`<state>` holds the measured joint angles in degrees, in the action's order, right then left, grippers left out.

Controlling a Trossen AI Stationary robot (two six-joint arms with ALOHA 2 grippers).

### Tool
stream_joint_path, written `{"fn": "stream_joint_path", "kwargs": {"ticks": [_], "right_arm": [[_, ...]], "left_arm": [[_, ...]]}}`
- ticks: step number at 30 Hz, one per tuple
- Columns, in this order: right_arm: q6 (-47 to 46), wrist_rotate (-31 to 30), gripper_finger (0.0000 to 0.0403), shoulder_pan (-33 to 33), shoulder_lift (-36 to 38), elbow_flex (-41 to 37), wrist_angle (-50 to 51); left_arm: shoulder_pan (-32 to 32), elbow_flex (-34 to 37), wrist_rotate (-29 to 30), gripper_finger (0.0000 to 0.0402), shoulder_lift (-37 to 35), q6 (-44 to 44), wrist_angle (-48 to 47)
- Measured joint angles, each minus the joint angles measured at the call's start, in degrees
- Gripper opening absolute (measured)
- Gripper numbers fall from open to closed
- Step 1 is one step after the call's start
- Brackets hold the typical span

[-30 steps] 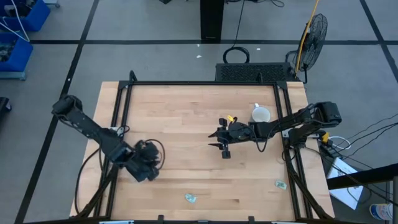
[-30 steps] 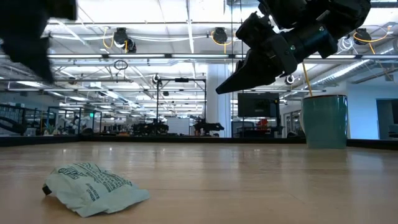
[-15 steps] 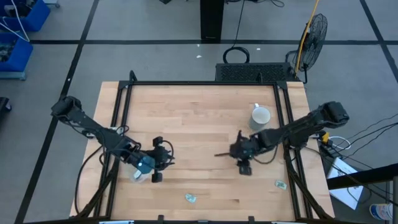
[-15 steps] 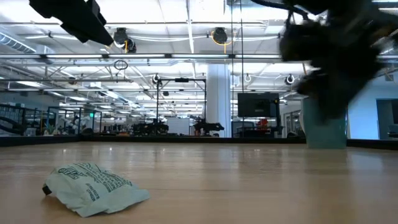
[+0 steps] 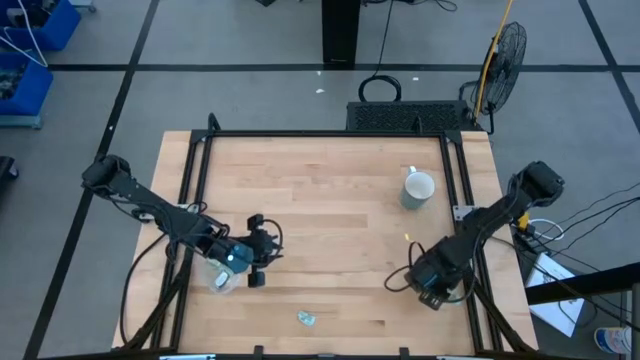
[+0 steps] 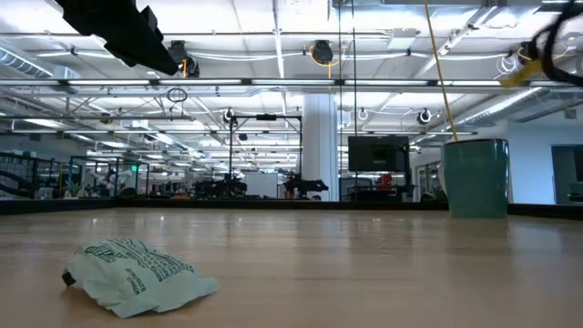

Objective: Pick and place Stevia / Truvia into bins
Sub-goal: Put the stevia packet into the transparent container

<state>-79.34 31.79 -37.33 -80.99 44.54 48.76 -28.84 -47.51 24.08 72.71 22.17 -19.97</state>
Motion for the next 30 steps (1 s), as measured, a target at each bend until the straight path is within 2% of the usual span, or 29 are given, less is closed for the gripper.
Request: {"fn": "stream_joint_path", "kwargs": {"ticks": [5,10,16,21,25,30], "right_arm": [[-1.61,-0.04,0.0153,-0.41,-0.02,-4.98,-3.15],[-3.97,-0.11,0.0153,-0.68,-0.02,-8.31,-7.66],[-6.73,-0.20,0.0153,-2.51,-0.02,-9.82,-15.55],[-6.07,-3.25,0.0151,-4.79,0.11,-9.95,-16.42],[-5.23,-4.63,0.0124,-5.33,0.13,-9.93,-16.57],[-3.69,-4.88,0.0058,-5.12,0.11,-10.03,-16.29]], "left_arm": [[0.00,0.02,-0.01,0.0099,0.00,-0.09,0.01],[0.00,0.02,0.01,0.0099,0.00,-4.38,0.04],[0.15,0.04,0.03,0.0099,0.02,-8.27,0.09],[1.36,0.04,0.04,0.0099,0.02,-9.95,0.08],[2.61,0.04,0.01,0.0099,0.02,-10.51,0.08],[3.83,0.04,0.01,0.0099,0.02,-10.49,0.08]]}}
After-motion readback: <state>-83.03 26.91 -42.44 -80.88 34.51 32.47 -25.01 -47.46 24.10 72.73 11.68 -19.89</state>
